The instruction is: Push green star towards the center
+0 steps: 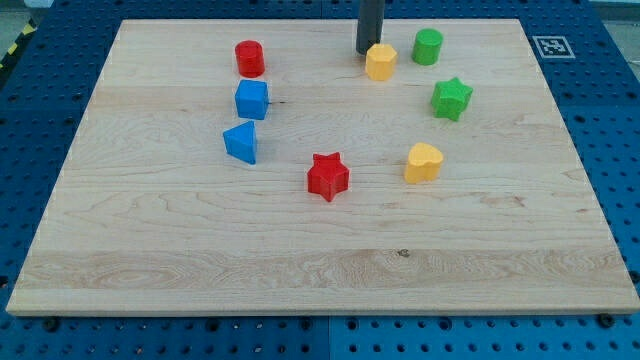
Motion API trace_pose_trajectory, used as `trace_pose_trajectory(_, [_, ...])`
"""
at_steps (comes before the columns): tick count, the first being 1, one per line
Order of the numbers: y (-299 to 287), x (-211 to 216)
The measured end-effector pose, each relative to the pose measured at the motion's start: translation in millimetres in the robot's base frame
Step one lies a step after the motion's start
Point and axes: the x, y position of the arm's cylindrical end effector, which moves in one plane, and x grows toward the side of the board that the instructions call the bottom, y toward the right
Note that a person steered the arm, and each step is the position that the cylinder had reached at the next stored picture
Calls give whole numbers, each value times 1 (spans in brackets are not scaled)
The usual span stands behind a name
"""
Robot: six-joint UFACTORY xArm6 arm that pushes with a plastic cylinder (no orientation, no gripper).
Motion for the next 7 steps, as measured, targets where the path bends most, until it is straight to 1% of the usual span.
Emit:
trace_pose_trajectory(2, [4, 4])
trace_pose_trajectory(4, [27, -56])
trace_pose_trajectory(5, [76, -54])
trace_pose_trajectory(6, [109, -36])
trace_pose_trajectory(7, [142, 9])
